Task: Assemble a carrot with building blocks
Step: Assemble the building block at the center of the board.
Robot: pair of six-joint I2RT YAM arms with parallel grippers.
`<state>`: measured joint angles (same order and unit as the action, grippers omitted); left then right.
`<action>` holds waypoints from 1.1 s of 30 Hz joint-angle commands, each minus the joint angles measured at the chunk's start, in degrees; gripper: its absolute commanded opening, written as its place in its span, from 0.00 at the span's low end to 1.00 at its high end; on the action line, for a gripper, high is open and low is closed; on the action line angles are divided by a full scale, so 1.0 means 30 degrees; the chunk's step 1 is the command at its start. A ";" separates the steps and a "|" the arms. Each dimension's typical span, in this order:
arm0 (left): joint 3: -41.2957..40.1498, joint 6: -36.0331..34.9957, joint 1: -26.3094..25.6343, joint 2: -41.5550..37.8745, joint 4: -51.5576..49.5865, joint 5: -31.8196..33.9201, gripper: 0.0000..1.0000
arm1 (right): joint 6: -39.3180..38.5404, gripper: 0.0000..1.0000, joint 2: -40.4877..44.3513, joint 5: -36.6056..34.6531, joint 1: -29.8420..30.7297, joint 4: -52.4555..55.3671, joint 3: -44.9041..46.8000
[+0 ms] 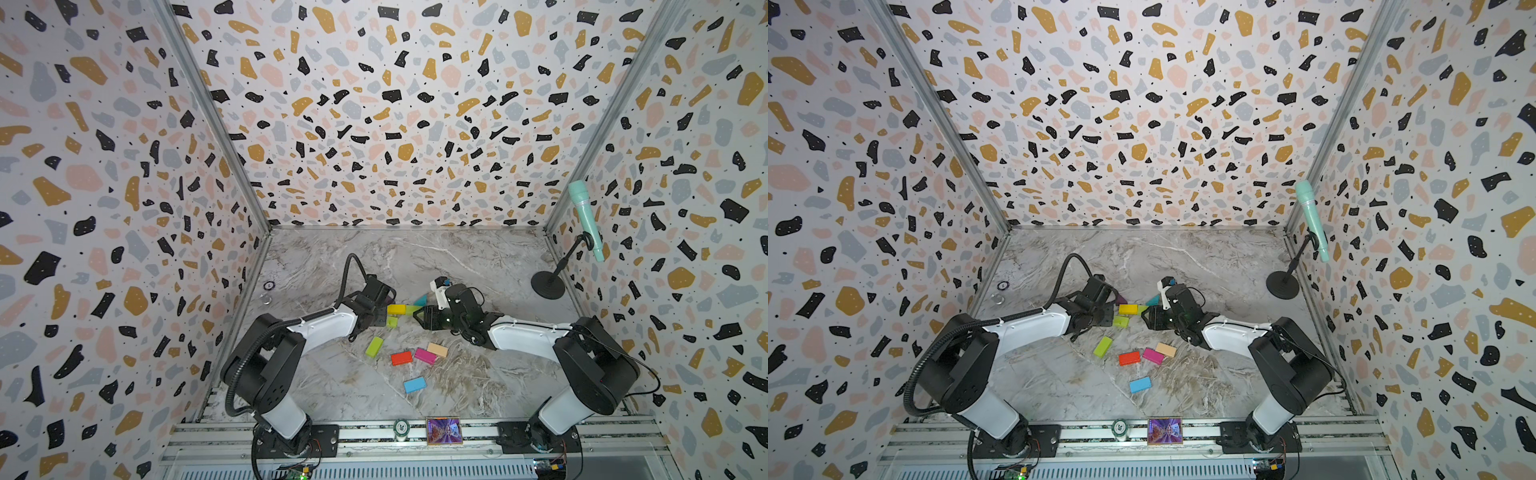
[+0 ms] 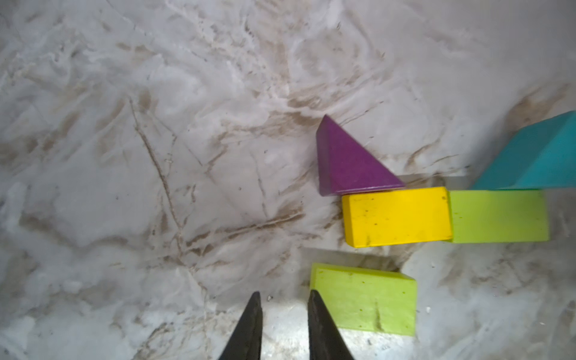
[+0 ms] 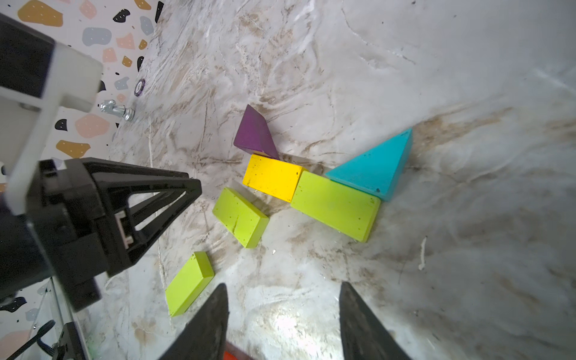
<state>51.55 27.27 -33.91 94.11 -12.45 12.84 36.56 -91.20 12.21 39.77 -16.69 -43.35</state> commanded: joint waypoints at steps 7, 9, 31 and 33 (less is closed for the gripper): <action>0.0029 0.0028 -0.0020 0.1192 0.0339 -0.0069 0.27 | 0.0310 0.57 -0.0030 -0.0133 0.0074 -0.0066 0.0344; 0.0142 -0.0136 -0.0031 0.1392 0.0316 -0.0276 0.27 | 0.0325 0.57 -0.0037 -0.0172 0.0074 -0.0061 0.0359; 0.0687 0.0345 -0.0210 0.1740 0.1132 -0.2202 0.27 | 0.0638 0.57 -0.0109 -0.0156 0.0074 -0.0110 0.0508; 0.0746 0.0375 -0.0210 0.1781 0.1213 -0.2258 0.27 | 0.0660 0.57 -0.0075 -0.0143 0.0074 -0.0149 0.0564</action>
<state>51.88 27.94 -34.26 98.63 -10.20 6.48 38.09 -91.57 12.19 39.77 -16.75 -42.13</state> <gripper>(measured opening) 0.272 0.568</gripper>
